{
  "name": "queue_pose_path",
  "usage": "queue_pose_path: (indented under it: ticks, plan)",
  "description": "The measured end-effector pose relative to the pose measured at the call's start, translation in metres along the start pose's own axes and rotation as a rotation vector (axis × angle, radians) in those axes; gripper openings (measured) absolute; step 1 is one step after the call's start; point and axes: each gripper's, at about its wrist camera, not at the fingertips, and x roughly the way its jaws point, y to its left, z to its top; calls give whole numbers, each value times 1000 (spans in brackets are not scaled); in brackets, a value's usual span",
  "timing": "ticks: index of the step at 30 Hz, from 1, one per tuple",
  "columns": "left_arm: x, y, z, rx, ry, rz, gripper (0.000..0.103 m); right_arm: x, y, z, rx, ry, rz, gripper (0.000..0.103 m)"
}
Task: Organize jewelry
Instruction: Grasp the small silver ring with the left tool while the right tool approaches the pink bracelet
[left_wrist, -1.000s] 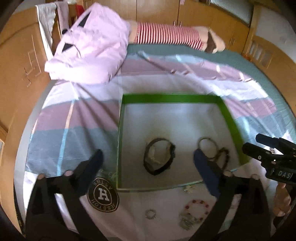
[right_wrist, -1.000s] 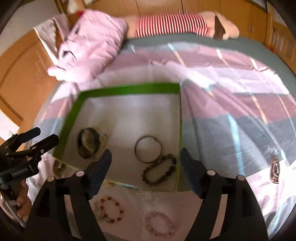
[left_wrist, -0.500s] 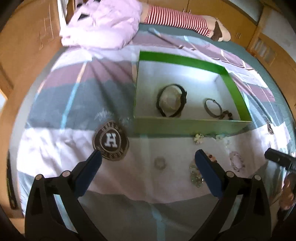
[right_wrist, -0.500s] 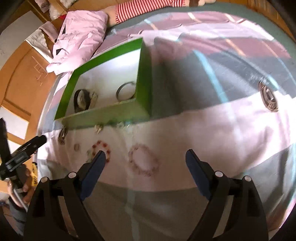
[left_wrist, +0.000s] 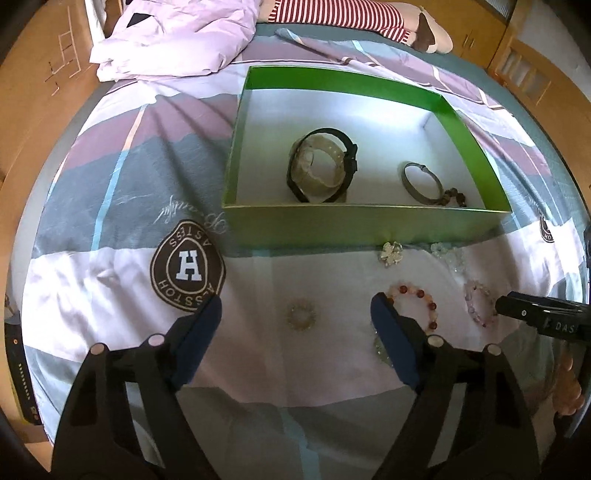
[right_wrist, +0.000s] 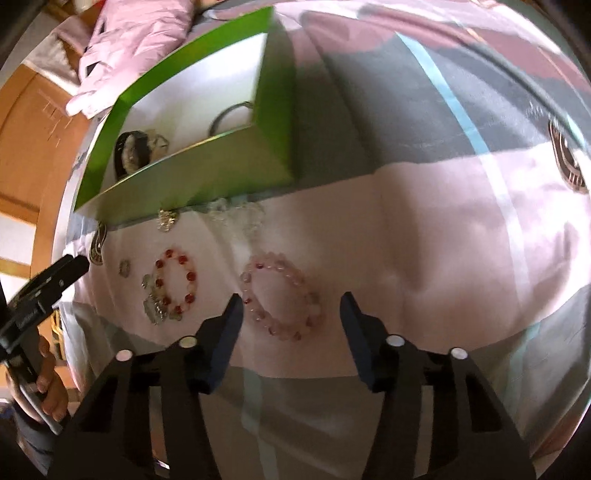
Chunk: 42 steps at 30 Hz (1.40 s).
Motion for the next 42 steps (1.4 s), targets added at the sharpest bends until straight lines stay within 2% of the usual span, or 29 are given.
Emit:
queue_pose_path:
  ticks: [3, 5, 8, 10, 13, 19, 22, 27, 29, 31, 33, 42]
  plan:
    - [8, -2, 2, -2, 20, -18, 84, 7, -5, 1, 25, 18, -2, 46]
    - [14, -1, 2, -9, 40, -33, 84, 11, -5, 0, 12, 27, -38, 35]
    - [23, 2, 3, -21, 59, -40, 83, 15, 1, 0, -12, 30, -90, 32]
    - [28, 5, 4, -38, 76, -47, 77, 16, 3, -1, -15, 29, -102, 30]
    - [35, 10, 4, -61, 110, -92, 66, 18, 6, -2, -26, 28, -127, 23]
    - [52, 5, 0, -47, 163, -78, 57, 27, 29, -8, -145, 13, -235, 16]
    - [57, -1, -2, -22, 180, -58, 51, 27, 31, -11, -146, 5, -238, 10]
    - [66, -18, 0, 55, 197, 33, 46, 24, 28, -13, -124, 40, -164, 9]
    - [69, -22, 1, 76, 200, 50, 43, 25, 32, -14, -141, 44, -167, 9]
    - [69, -25, 3, 83, 200, 45, 30, 27, 34, -15, -151, 41, -178, 9]
    - [70, -28, 4, 90, 198, 53, 21, 27, 34, -16, -143, 41, -173, 9]
    - [52, -39, 1, 103, 161, 73, 20, 16, 28, -11, -146, 31, -162, 9]
